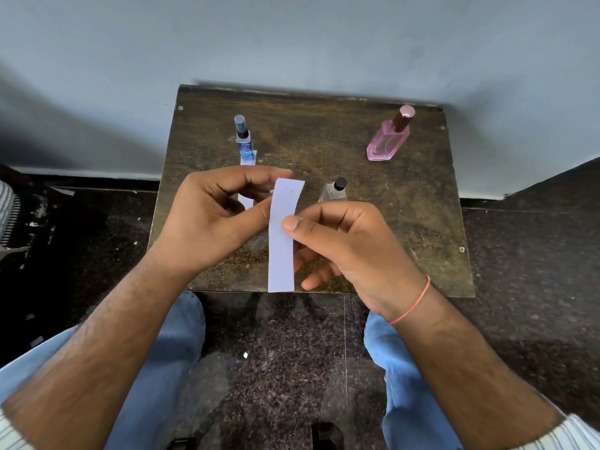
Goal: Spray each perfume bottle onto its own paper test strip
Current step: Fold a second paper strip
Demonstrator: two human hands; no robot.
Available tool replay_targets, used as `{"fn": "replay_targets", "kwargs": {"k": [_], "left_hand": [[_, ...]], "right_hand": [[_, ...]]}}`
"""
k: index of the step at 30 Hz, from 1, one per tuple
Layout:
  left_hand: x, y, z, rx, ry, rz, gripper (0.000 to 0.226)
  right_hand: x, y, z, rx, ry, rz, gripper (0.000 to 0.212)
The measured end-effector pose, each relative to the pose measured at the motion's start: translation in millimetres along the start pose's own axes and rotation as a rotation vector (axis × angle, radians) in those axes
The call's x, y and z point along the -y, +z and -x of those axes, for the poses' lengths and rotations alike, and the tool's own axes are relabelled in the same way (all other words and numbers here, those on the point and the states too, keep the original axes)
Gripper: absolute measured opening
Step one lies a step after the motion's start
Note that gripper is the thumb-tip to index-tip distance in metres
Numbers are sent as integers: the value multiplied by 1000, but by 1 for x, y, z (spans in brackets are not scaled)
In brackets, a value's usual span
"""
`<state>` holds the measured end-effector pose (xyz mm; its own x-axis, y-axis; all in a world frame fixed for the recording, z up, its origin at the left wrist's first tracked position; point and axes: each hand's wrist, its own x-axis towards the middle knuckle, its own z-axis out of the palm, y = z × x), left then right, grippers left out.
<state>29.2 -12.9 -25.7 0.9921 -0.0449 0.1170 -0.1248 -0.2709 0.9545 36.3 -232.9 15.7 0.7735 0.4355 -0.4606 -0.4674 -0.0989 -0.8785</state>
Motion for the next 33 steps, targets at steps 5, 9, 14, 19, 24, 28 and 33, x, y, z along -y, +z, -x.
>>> {"fn": "replay_targets", "kwargs": {"k": [5,9,14,19,24,28,33], "left_hand": [[0,-2,0,42,36,-19,29],[0,0,-1,60,103,24,22],[-6,2,-4,73,182,50,23],[-7,2,-4,71,200,26,21],[-5,-1,-2,45,158,-46,15],[-3,-3,0,58,55,50,15],[-4,-8,-1,139,-66,184,14]], "right_hand": [[2,1,-1,-23,3,-4,16],[2,0,-2,-17,6,-12,22],[1,2,-2,-30,-17,-27,12],[0,3,-4,-54,-41,-31,13],[0,2,-5,-64,-73,-31,11],[-2,2,-6,-90,-99,-7,13],[-3,4,-7,-130,-149,70,11]]}}
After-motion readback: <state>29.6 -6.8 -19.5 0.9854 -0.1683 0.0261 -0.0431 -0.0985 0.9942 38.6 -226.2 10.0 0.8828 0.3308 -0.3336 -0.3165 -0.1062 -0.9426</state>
